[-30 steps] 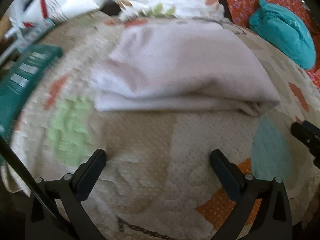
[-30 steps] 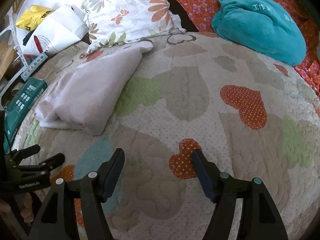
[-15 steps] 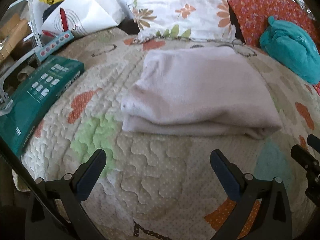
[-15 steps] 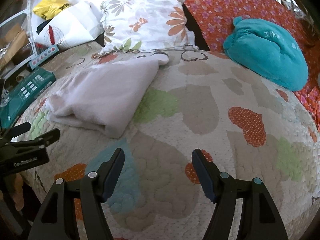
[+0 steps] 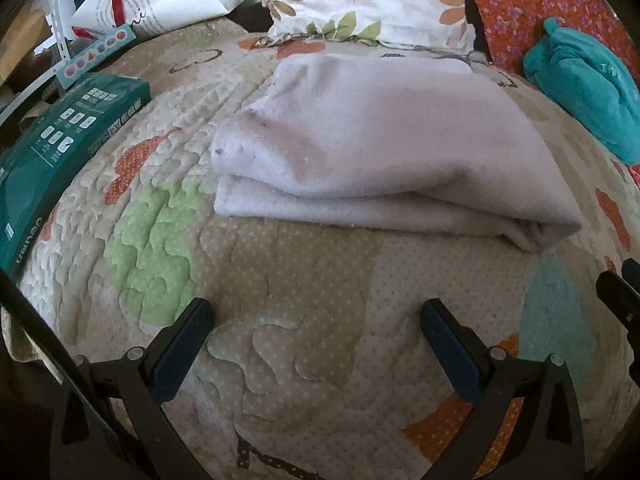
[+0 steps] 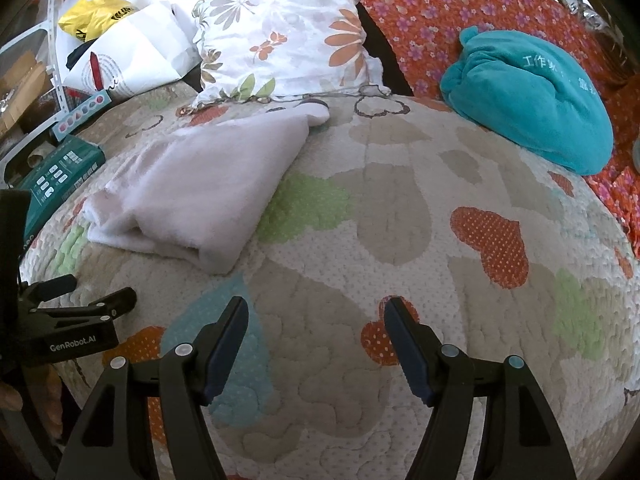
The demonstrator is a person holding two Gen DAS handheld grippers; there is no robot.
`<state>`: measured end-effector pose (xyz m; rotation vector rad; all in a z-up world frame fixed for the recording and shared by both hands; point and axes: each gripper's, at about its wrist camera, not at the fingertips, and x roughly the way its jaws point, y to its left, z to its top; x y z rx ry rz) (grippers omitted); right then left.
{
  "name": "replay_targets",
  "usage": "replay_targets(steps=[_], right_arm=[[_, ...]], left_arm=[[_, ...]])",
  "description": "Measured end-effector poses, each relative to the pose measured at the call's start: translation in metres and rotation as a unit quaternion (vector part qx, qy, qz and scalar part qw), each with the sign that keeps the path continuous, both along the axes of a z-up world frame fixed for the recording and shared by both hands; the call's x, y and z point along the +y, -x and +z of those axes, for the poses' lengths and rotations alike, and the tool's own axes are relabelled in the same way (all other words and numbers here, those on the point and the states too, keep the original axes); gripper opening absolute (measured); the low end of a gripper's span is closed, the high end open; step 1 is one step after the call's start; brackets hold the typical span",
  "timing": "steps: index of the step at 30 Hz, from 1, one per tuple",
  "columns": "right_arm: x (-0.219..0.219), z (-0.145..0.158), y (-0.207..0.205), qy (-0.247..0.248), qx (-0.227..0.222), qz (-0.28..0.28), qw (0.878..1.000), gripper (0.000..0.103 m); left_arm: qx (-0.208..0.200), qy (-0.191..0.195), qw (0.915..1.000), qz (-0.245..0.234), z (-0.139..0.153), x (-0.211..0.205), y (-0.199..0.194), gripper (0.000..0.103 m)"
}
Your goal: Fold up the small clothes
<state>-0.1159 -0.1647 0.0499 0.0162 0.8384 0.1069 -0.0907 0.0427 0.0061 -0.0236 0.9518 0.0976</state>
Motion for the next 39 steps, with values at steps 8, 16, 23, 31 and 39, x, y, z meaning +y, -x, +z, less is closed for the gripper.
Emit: replay_targets(steps=[8,16,23,31,39], right_arm=[[-0.003,-0.004,-0.002,-0.008,0.01,-0.006,1.0,0.075],[-0.006,-0.003,-0.003,-0.014,0.009,-0.012,1.0,0.075],[-0.005,-0.002,0.0,-0.014,0.008,-0.008,1.0,0.075],[-0.002,-0.004,-0.001,-0.02,0.011,-0.003,1.0,0.075],[0.007,0.004,0.005,-0.004,-0.009,0.008,1.0,0.075]], left_arm=[[0.005,0.042,0.9991,0.004,0.0,0.011,-0.003,0.103],[0.034,0.032,0.9989,-0.007,0.0,0.008,-0.012,0.103],[0.019,0.04,0.999,0.01,-0.001,0.008,-0.005,0.103],[0.035,0.033,0.9988,0.008,0.002,0.001,-0.009,0.103],[-0.04,-0.02,0.9986,-0.028,0.038,-0.015,0.009,0.103]])
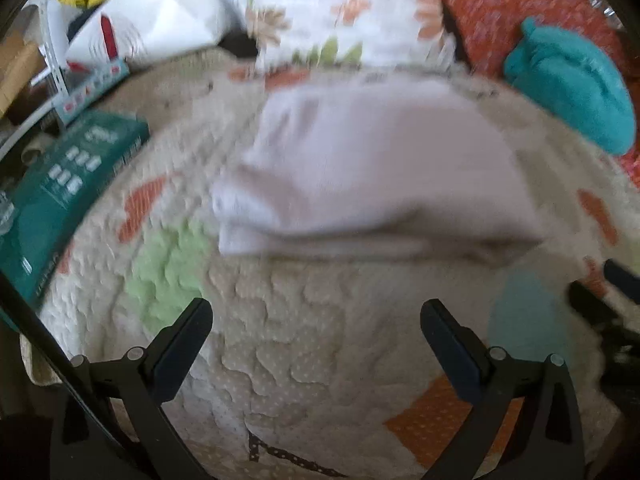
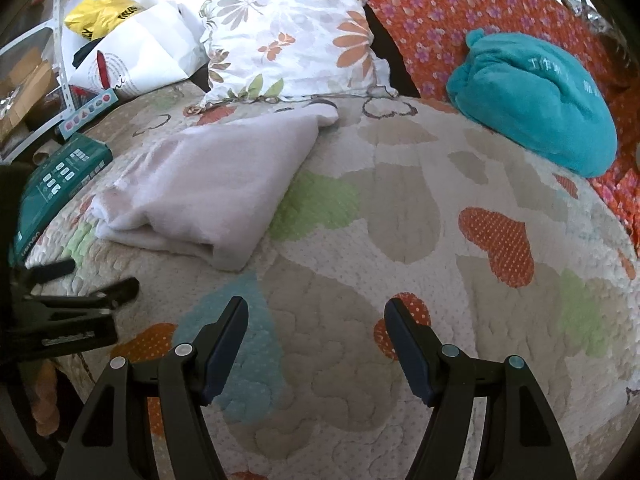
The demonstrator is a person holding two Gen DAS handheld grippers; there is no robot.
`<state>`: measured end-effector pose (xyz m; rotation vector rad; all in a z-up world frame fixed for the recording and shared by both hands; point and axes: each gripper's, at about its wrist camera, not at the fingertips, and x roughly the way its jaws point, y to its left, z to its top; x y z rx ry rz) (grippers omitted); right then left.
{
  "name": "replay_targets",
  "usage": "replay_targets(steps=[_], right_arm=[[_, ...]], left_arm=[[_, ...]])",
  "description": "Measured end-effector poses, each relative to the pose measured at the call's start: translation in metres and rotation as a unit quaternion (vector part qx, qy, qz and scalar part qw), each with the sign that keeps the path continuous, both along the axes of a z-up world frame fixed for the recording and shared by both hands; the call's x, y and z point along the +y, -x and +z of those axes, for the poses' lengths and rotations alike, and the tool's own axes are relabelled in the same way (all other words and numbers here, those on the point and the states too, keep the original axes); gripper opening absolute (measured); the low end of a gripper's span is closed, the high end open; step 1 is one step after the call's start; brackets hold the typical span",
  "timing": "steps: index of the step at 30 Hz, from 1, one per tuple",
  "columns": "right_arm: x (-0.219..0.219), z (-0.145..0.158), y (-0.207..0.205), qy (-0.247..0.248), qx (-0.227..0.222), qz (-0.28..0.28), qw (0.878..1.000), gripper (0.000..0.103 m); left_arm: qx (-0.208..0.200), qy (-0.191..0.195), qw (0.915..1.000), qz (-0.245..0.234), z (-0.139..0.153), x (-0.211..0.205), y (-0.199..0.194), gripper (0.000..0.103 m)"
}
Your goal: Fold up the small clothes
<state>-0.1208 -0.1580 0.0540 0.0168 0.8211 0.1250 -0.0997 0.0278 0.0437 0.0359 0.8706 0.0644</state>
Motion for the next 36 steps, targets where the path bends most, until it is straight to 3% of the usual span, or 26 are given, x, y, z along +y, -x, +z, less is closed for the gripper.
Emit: replay_targets(steps=[4,16,36], right_arm=[[-0.0019,0.0012,-0.0009,0.0,-0.004,-0.007,1.0,0.075],[-0.0022,-0.0002,-0.0042,0.012,-0.005,-0.012,1.0,0.078],[-0.001,0.0,-0.0049,0.022,-0.005,-0.008,1.0,0.08]], left_arm=[[-0.016,0.014,0.9997,-0.014,0.012,-0.0006,0.0065,0.103],[-0.003,0.051,0.9987,-0.003,0.0127,0.0071,0.0036,0.103],[0.012,0.045,0.9989,-0.006,0.0053,0.0074,0.0006,0.103]])
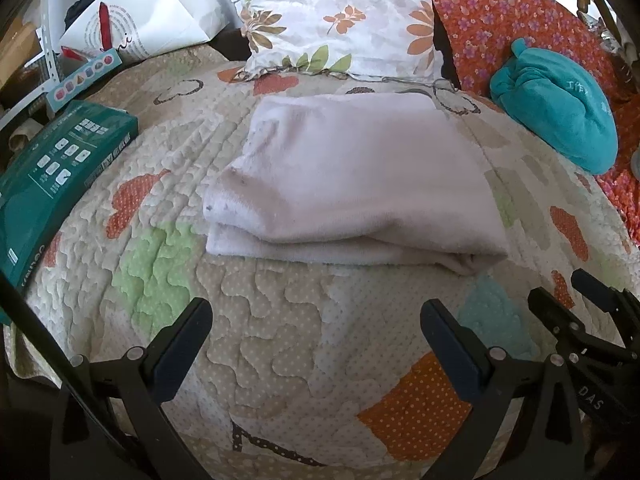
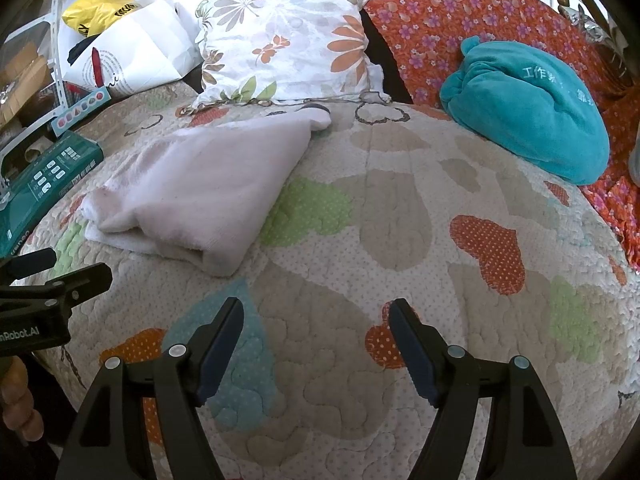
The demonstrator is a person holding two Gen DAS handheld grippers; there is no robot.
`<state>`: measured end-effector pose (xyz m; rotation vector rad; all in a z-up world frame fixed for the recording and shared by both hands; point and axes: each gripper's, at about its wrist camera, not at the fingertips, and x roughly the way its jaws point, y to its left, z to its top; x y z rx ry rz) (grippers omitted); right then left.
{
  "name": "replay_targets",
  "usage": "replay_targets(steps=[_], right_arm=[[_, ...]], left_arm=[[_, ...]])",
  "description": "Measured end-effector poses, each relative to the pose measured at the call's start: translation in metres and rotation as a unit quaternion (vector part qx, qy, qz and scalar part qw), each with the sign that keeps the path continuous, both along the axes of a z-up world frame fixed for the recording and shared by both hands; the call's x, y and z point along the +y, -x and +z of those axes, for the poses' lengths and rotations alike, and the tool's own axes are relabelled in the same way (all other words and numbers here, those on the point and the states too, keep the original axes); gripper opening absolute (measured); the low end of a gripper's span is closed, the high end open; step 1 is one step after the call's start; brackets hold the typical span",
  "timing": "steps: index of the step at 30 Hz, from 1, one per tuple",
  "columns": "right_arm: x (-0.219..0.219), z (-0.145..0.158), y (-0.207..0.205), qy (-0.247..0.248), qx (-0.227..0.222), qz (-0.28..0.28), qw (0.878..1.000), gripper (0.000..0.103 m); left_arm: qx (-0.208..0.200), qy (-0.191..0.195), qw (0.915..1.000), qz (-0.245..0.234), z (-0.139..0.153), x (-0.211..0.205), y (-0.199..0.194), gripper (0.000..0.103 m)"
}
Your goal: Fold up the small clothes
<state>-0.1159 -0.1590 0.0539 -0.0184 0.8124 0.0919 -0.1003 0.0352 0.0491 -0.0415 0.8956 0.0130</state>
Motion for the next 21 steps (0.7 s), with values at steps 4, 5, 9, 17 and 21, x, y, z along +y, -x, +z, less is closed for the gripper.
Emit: replay_targets(steps=[4,5,9,17,21], right_arm=[[0.0006,0.0011,0.0009,0.003,-0.003,0.0,1.0,0.081],[0.001,0.0014,0.0009,0.003,-0.004,0.0,1.0,0.081],[0.0022,0.0013,0.001,0.004,-0.005,0.001,1.0,0.081],[0.0039,0.003,0.0013,0.005,-0.009,0.001,1.0,0.082],[0.0053,0.0033,0.0018,0.006,-0.009,0.001,1.0,0.082]], left_arm=[[0.003,0.0,1.0,0.002,-0.0013,0.0009,-0.001,0.103],[0.003,-0.001,1.0,0.002,-0.0013,0.0007,-0.0009,0.103],[0.005,-0.001,1.0,0.002,-0.0026,0.0,-0.0011,0.103],[0.014,0.004,0.9999,0.003,-0.0065,0.0038,-0.0034,0.103],[0.015,0.002,0.9999,0.007,-0.0071,0.0053,-0.0036,0.103]])
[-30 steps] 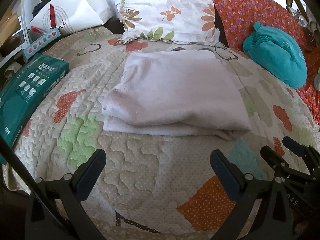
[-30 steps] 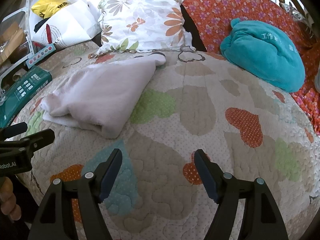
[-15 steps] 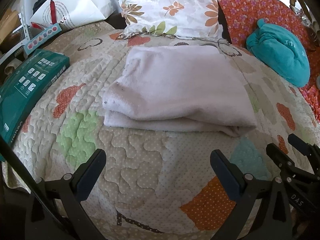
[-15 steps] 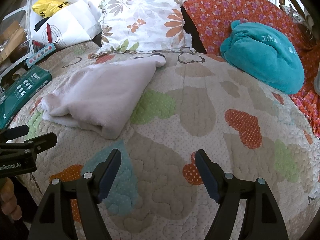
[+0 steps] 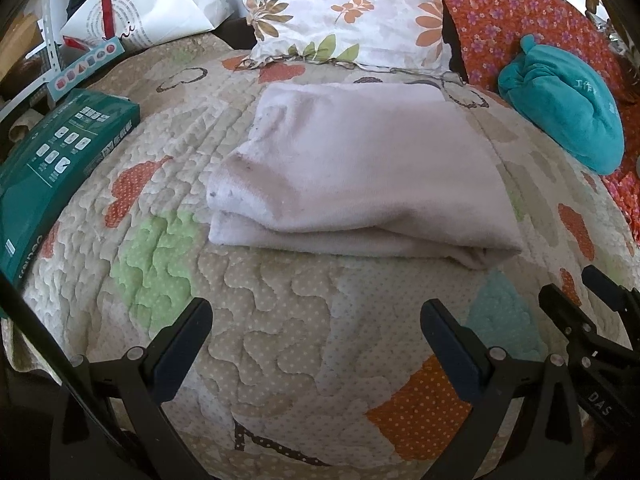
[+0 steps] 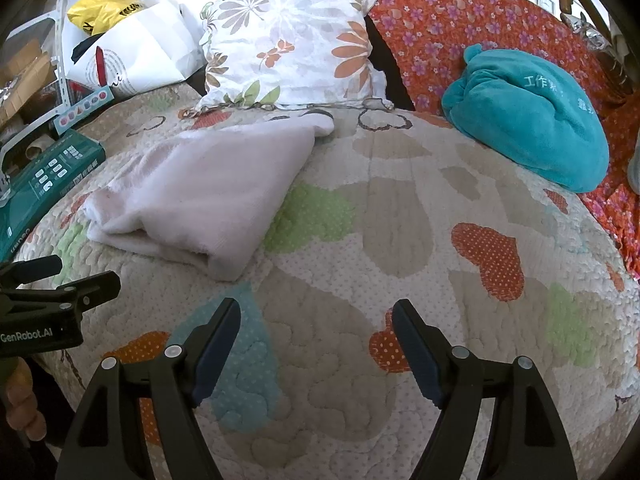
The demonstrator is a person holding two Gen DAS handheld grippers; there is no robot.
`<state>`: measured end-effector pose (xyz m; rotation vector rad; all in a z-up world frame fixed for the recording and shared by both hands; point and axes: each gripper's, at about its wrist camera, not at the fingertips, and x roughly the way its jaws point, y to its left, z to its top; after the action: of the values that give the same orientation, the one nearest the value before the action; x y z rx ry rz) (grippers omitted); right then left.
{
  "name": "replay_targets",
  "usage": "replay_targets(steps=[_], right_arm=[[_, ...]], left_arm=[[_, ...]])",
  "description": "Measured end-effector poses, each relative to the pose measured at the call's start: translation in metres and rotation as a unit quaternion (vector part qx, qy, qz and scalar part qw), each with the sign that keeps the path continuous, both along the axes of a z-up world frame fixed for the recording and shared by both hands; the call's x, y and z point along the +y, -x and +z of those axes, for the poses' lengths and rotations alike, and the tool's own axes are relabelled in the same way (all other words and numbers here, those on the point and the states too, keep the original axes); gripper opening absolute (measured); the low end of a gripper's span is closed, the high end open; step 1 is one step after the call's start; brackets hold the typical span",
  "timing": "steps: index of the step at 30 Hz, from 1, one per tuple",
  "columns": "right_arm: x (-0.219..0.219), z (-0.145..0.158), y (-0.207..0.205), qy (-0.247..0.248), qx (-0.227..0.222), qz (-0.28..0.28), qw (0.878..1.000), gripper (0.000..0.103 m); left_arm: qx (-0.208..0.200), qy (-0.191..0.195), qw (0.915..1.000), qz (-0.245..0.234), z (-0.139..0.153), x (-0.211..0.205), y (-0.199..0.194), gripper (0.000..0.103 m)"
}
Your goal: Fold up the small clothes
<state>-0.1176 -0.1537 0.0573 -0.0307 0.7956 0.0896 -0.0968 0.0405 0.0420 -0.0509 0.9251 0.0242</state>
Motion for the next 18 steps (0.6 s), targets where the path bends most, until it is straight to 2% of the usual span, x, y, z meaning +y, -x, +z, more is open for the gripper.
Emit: replay_targets(steps=[18], right_arm=[[0.0049,-0.0001,0.0009,0.002,0.0,0.004,1.0,0.084]], left_arm=[[0.006,0.002,1.0,0.0,-0.0029,0.0025,-0.0015,0.103]])
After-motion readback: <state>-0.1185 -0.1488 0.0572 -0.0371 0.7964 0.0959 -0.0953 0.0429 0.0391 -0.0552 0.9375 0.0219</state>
